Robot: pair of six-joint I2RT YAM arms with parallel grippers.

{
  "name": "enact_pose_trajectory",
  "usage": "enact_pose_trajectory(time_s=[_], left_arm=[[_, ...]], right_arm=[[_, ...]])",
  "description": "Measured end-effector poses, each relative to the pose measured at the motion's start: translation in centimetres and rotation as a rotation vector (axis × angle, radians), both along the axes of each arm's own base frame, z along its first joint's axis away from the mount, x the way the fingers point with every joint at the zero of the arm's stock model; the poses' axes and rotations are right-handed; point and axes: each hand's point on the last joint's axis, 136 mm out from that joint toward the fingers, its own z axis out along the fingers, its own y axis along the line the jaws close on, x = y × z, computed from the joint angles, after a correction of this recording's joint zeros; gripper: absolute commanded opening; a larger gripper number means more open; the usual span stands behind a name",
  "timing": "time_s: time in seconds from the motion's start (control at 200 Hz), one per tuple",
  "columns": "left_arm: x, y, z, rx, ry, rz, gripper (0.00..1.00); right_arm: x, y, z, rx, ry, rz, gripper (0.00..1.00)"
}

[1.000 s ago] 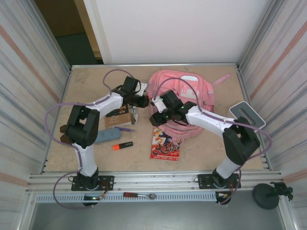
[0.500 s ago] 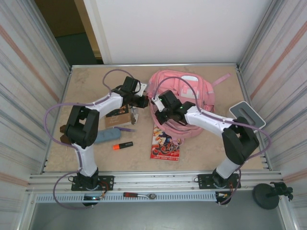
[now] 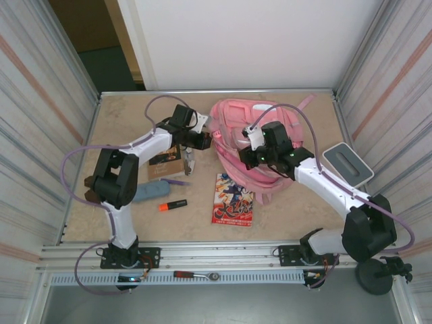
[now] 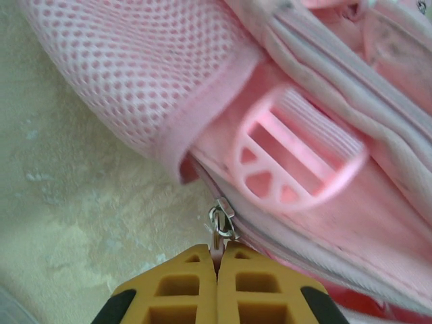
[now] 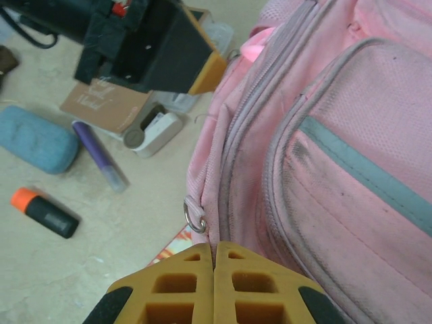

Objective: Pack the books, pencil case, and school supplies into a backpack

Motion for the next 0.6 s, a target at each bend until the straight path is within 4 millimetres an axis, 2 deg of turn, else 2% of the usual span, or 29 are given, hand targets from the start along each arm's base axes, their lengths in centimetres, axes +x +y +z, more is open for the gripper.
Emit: enact_pose_trajectory(time_s=[0.145, 0.371, 0.481, 0.601], left_arm=[[1.5, 0.1, -0.6, 0.011, 0.006, 0.017, 0.0], [2.2, 0.5, -1.3, 0.045, 0.017, 0.046, 0.26], [2.7, 2.2, -1.4, 0.072, 0.001, 0.106, 0.35], [1.6, 4.6, -0.7, 0.095, -0.01, 0.174, 0.45]], right_arm=[[-0.2, 0.2, 0.2, 0.035, 0.021, 0.02, 0.0], [0.2, 0.0, 0.6, 0.08, 0.053, -0.01, 0.0], [1.0, 0.0, 0.4, 0.106, 0.103, -0.062, 0.0], [2.5, 0.1, -0.1, 0.143, 0.172, -0.143, 0.0]])
